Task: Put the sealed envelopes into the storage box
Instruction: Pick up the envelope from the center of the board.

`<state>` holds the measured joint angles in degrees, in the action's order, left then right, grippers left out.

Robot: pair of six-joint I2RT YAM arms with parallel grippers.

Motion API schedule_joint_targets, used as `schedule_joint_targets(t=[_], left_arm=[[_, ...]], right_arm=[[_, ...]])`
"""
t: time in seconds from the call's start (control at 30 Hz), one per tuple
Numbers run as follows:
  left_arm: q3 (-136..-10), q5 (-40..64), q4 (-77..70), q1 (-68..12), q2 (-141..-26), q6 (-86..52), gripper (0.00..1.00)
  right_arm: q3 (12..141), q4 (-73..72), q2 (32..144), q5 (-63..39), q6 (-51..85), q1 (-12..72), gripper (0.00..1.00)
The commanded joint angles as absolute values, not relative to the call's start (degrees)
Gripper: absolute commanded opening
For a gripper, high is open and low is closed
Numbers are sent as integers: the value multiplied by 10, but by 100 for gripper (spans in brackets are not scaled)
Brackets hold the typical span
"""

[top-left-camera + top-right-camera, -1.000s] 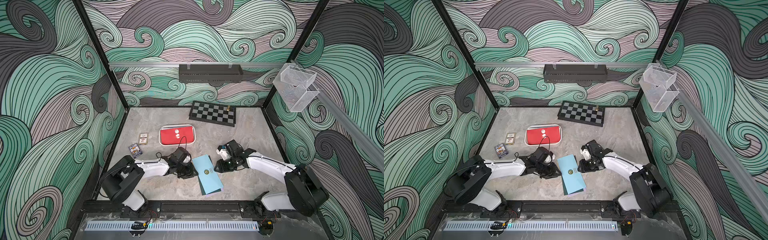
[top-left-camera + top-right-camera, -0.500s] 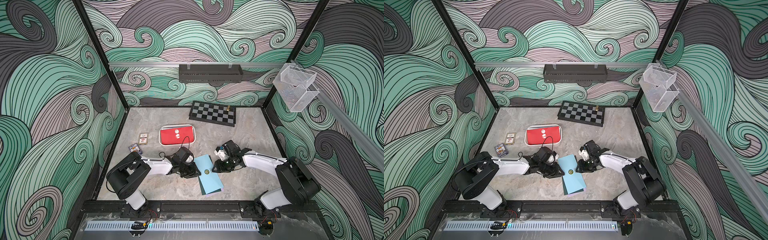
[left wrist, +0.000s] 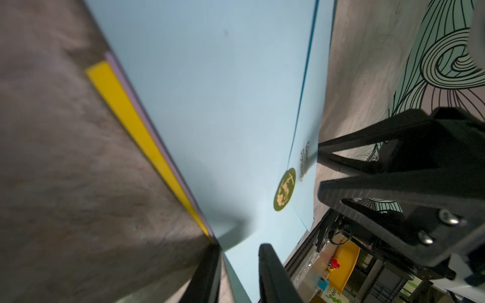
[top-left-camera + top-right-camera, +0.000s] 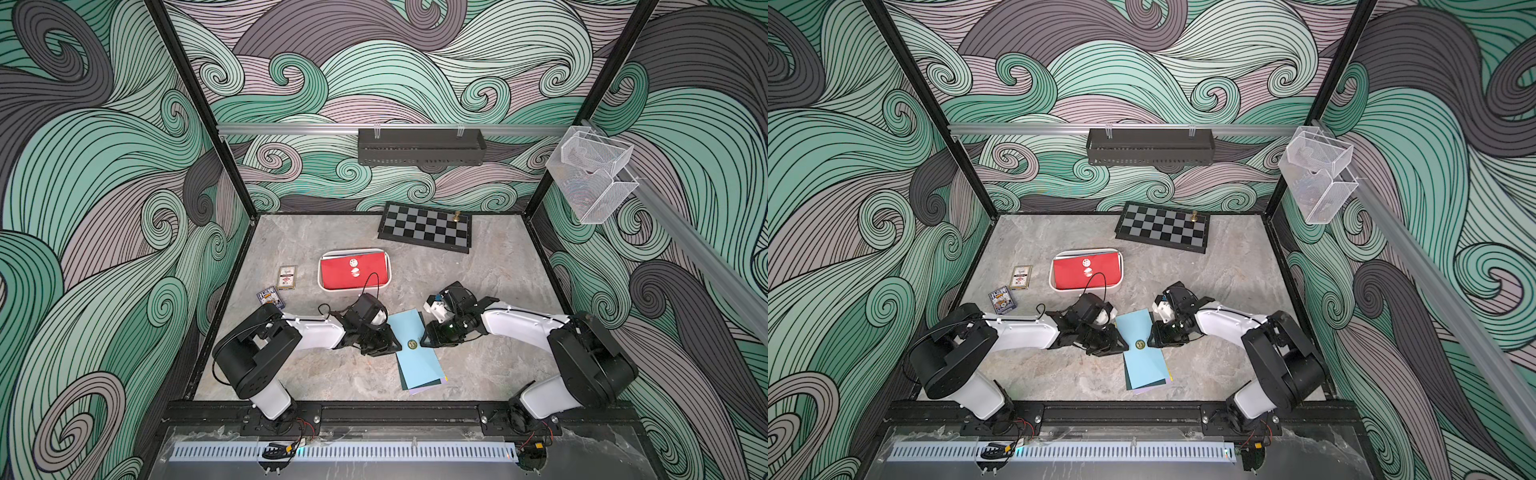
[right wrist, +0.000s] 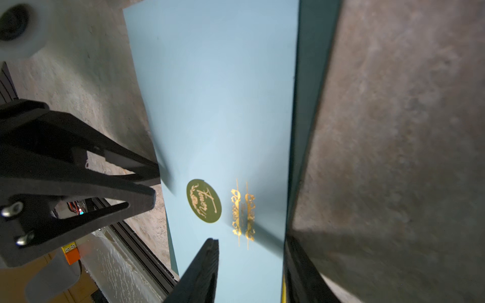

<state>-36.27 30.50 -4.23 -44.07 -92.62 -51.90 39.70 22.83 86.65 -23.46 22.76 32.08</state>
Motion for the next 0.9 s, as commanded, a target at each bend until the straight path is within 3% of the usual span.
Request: schedule_joint_targets(t=[0.0,0.53,0.87], left_arm=[[-369,286,-19,-444,-936,-507,29],[-367,281,-15,-444,-930,-506,29],[-365,279,-15,-444,-929,-506,29]], right_arm=[[414,236,840,-236,235,335,44],[404,225,768,-237,270,361,42],[418,304,806,-165,264,364,42]])
